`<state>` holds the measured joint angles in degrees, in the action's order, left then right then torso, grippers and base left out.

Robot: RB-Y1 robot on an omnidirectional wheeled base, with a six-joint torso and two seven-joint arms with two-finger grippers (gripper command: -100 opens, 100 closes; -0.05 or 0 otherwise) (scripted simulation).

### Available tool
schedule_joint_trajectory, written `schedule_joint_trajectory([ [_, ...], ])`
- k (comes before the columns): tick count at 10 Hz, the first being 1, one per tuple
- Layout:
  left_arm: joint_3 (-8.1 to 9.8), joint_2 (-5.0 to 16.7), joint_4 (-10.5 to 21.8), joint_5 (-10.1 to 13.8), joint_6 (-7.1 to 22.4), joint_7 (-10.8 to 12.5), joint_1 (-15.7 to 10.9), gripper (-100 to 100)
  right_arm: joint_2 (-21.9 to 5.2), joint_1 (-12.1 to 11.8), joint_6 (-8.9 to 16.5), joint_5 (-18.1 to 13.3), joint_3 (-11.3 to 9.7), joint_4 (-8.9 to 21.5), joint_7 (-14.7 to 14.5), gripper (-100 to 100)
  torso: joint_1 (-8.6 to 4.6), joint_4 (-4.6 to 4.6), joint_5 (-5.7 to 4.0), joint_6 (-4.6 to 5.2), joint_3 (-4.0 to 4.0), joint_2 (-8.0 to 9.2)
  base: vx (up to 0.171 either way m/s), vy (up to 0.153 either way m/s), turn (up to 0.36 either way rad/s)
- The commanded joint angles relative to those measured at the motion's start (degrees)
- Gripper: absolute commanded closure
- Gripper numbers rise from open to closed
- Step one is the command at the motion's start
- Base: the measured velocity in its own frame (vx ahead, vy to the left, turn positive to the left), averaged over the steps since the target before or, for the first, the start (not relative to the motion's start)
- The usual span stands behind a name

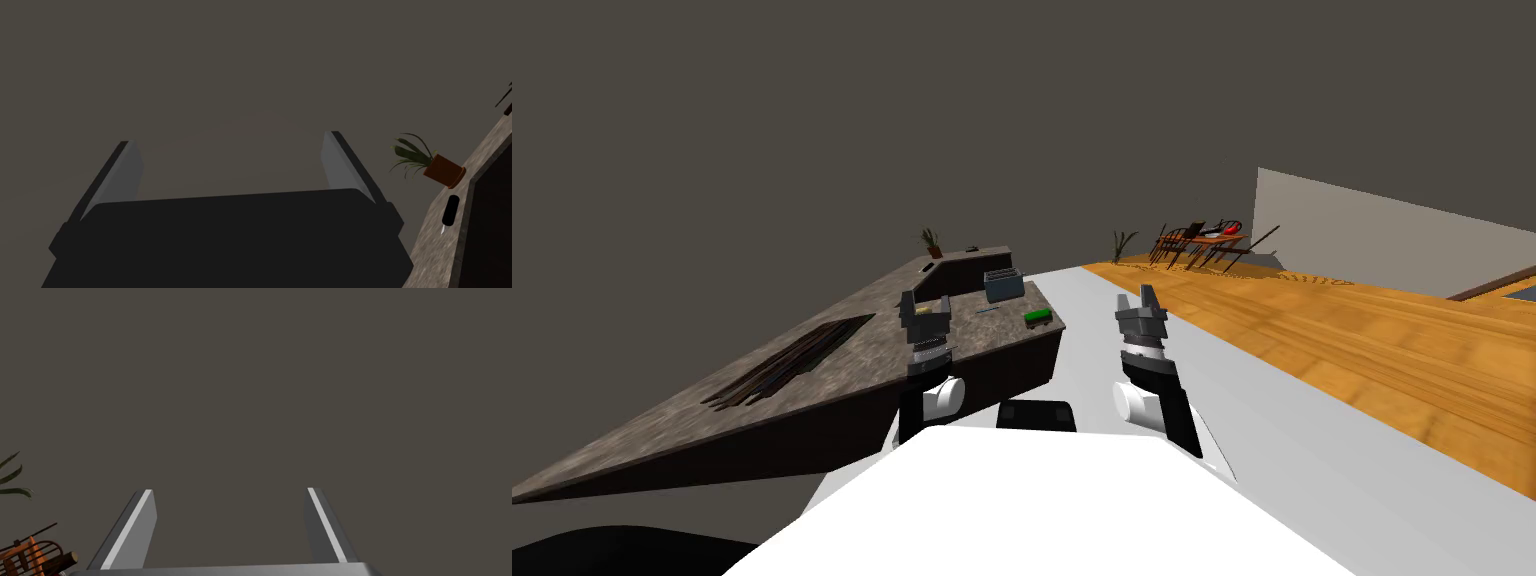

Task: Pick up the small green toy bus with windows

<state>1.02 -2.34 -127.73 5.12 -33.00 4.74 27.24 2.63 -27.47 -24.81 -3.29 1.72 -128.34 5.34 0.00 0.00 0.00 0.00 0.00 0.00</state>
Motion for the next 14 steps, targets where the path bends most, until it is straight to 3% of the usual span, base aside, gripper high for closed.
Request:
schedule_joint_trajectory([
  [1,0.00,0.00,0.00,0.00,0.00,0.00,0.00,0,-2.86,-0.78,-0.30,0.03,-0.93,0.47,-0.35,-100,0.00,0.00,0.00,0.00,0.00,0.00,0.014,-0.048,0.096],
  [5,0.01,0.01,0.00,0.00,0.00,0.00,0.00,0,-8.06,-2.45,-0.94,0.09,-3.04,1.56,-1.16,-100,-0.35,-0.02,-0.08,-0.01,-0.04,-0.07,0.022,-0.090,0.096],
  [6,0.01,0.01,0.00,0.00,0.00,0.00,0.00,0,-10.34,-3.53,-1.38,0.16,-4.47,2.37,-1.70,-100,-0.31,-0.01,-0.07,0.01,-0.03,-0.05,0.015,-0.097,0.138],
  [7,0.01,0.01,0.00,0.00,0.00,0.00,0.00,0,-10.82,-3.53,-1.38,0.16,-4.47,2.37,-1.70,-100,-0.38,-0.01,-0.08,-0.01,-0.04,-0.06,0.008,-0.077,0.093],
  [8,0.01,0.01,0.00,0.00,0.00,0.00,0.00,0,-13.06,-4.73,-1.89,0.26,-6.12,3.35,-2.30,-100,-0.32,-0.01,-0.08,0.01,-0.03,-0.05,-0.011,-0.098,0.152],
  [9,0.01,0.01,0.00,0.00,0.00,0.00,0.00,0,-13.66,-4.73,-1.89,0.26,-6.12,3.35,-2.30,-100,-0.39,0.00,-0.08,-0.01,0.00,0.01,-0.002,-0.098,0.127],
  [10,0.01,0.01,0.00,0.00,0.00,0.00,0.00,0,-16.04,-6.04,-2.48,0.39,-7.96,4.49,-2.95,-100,-0.39,0.00,-0.09,0.00,-0.01,-0.01,-0.003,-0.109,0.224],
  [11,0.01,0.01,0.00,0.00,0.00,0.00,0.00,0,-16.57,-6.04,-2.48,0.39,-7.96,4.49,-2.95,-100,-0.43,0.00,-0.10,-0.02,-0.01,-0.01,-0.008,-0.096,0.098],
  [12,0.01,0.01,0.00,0.00,0.00,0.00,0.00,0,-18.74,-7.48,-3.13,0.52,-9.96,5.73,-3.67,-100,-0.38,0.00,-0.09,0.02,-0.01,-0.01,-0.016,-0.109,0.197],
  [13,0.01,0.01,0.00,0.00,0.00,0.00,0.00,0,-19.59,-7.48,-3.13,0.52,-9.96,5.73,-3.67,-100,-0.44,0.00,-0.10,-0.01,0.01,0.02,-0.023,-0.103,0.120],
  [14,0.01,0.01,0.00,0.00,0.00,0.00,0.00,0,-21.94,-9.02,-3.83,0.65,-12.10,7.00,-4.47,-100,-0.41,0.01,-0.10,0.02,0.02,0.04,-0.016,-0.148,0.211],
])
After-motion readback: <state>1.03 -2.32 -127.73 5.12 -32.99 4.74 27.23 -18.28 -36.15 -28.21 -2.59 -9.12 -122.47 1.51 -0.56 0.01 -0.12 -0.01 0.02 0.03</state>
